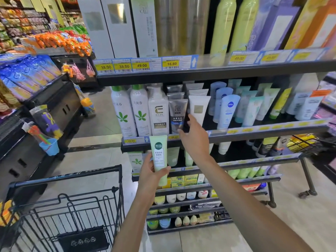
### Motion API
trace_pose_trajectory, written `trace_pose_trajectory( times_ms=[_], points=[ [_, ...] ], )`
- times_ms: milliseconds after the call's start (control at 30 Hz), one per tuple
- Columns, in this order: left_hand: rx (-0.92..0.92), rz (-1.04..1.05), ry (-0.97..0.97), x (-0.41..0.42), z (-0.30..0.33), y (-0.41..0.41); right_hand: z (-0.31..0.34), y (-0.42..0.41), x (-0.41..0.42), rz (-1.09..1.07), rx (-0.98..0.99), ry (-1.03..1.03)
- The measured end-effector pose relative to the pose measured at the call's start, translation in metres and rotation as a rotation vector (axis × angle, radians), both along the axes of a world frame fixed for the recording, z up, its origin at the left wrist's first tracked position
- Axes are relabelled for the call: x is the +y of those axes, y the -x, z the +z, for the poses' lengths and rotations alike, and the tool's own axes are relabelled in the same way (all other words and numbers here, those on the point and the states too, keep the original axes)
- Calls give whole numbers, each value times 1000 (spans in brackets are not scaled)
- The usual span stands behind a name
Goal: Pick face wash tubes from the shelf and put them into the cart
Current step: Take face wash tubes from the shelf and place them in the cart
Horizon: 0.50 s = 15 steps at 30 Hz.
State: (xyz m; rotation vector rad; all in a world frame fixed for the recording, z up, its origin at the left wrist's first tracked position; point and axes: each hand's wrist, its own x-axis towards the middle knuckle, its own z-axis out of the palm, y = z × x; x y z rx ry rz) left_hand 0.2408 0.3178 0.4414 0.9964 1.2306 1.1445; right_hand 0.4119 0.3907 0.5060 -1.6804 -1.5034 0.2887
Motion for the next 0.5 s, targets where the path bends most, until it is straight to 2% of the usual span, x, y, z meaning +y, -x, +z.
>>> trace_pose_trajectory(
  times_ms=[233,500],
  points=[
    [-91,-1,29,-11,-6,-20,-10,-47,-31,6,-113,-19],
    [19,-38,12,-28,-14,-63,-27,-116,-67,30,-118,-10]
  ],
)
